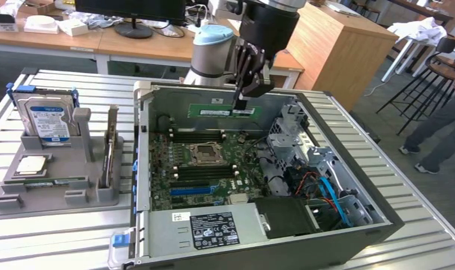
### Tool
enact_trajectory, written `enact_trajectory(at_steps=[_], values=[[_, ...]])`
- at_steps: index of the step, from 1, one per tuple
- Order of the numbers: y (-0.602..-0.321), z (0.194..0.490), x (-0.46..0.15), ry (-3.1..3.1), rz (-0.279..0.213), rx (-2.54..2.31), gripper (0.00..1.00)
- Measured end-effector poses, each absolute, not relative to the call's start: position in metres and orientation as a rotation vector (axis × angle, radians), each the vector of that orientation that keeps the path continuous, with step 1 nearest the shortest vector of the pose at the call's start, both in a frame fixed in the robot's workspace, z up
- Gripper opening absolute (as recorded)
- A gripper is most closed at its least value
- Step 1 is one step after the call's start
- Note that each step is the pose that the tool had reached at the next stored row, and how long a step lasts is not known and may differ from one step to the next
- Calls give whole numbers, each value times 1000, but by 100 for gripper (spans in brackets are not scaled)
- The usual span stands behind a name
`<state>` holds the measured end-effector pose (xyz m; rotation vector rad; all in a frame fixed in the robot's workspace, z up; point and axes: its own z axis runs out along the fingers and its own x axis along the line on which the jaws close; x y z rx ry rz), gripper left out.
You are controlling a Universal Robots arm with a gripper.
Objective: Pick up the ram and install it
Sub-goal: 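Pick up the ram and move it above insertion slot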
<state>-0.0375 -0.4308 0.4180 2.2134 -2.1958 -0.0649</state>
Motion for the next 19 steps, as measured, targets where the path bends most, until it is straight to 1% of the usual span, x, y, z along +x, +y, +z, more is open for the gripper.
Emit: enact_trajectory(at_steps=[10,19], values=[[-409,417,-38,-2196,-65,2213,12],[-408,416,-37,-2196,-65,2213,12]])
